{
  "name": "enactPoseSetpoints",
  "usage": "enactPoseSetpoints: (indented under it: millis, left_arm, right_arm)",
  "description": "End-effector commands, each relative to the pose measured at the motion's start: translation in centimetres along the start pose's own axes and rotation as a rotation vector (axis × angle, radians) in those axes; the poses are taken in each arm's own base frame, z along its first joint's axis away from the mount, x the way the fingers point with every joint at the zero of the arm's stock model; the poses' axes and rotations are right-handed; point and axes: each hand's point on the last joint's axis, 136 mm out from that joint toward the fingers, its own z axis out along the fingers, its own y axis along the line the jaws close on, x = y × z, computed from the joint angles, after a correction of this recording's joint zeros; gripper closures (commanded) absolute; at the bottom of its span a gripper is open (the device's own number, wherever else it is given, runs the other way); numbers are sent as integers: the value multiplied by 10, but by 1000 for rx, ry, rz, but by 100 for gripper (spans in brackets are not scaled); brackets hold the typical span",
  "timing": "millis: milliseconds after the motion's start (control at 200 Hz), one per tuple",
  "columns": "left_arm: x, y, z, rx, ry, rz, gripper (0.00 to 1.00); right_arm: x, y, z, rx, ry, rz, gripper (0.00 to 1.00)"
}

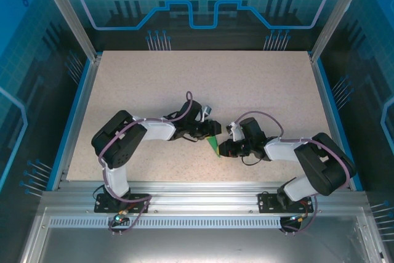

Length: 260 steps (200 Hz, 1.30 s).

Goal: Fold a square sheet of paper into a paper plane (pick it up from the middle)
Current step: Fold the wing for the fifth time at the center of the table.

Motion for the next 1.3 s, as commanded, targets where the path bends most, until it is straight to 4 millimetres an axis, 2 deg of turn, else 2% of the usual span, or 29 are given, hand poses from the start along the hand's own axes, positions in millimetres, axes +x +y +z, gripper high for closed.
enactPoseSetpoints:
  millis: [0,300,450,775,910,1215,1295]
  left_arm:
    - [3,12,7,-28,30,8,48]
    - [6,17,11,-37,47,7,49]
    - [6,15,11,-32,51,9,49]
    - [5,9,11,-15,56,12,48]
    - [5,7,10,-10,57,14,48]
    - [4,4,9,0,58,16,48]
    - [3,3,8,2,55,17,48]
  right_arm:
    - [6,-8,-2,17,18,31,90]
    - [4,-13,-10,76,-10,32,82]
    - [1,-11,-16,102,-20,17,72]
    - [2,-3,-6,78,20,-11,58]
    - [2,-5,-4,112,27,-25,58]
    - [1,-19,1,222,39,-31,65]
    - [2,-21,2,233,44,-30,70]
